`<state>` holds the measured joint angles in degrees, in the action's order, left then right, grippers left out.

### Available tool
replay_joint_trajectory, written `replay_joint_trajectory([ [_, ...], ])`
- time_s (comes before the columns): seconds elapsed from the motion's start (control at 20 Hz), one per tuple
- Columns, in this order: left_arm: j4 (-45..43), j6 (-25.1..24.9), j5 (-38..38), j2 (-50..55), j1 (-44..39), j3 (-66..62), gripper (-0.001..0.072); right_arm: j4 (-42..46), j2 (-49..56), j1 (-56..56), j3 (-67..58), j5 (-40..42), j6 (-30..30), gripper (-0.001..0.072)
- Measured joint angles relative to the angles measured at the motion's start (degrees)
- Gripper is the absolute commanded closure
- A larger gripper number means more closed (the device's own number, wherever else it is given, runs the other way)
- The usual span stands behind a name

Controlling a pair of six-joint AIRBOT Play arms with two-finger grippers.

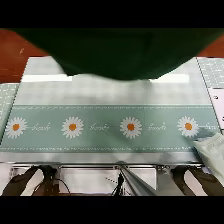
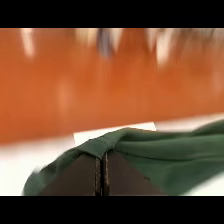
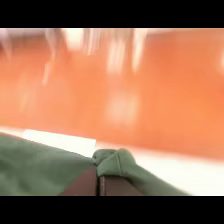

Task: Fold the shirts.

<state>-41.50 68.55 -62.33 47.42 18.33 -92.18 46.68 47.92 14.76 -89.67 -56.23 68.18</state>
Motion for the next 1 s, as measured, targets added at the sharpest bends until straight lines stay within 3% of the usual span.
replay_joint_trajectory([
  [0.15,-3.19,0.46,6.25,-9.25,0.02,-3.08,0.0674,4.02,-4.57,0.09,-8.11,4.02,2.14,0.0698],
  [0.3,-10.23,4.90,6.05,-15.85,0.00,-4.42,0.0674,9.66,-8.11,0.09,-13.49,2.56,6.43,0.0698],
  [0.65,-21.27,12.09,-10.12,-21.66,0.02,-6.58,0.0674,21.22,-13.29,0.09,-16.76,-6.54,13.35,0.0698],
  [1.0,-24.22,15.37,-34.10,-15.72,0.00,-4.55,0.0674,28.61,-7.65,-0.11,-16.28,-35.04,15.06,0.0699],
])
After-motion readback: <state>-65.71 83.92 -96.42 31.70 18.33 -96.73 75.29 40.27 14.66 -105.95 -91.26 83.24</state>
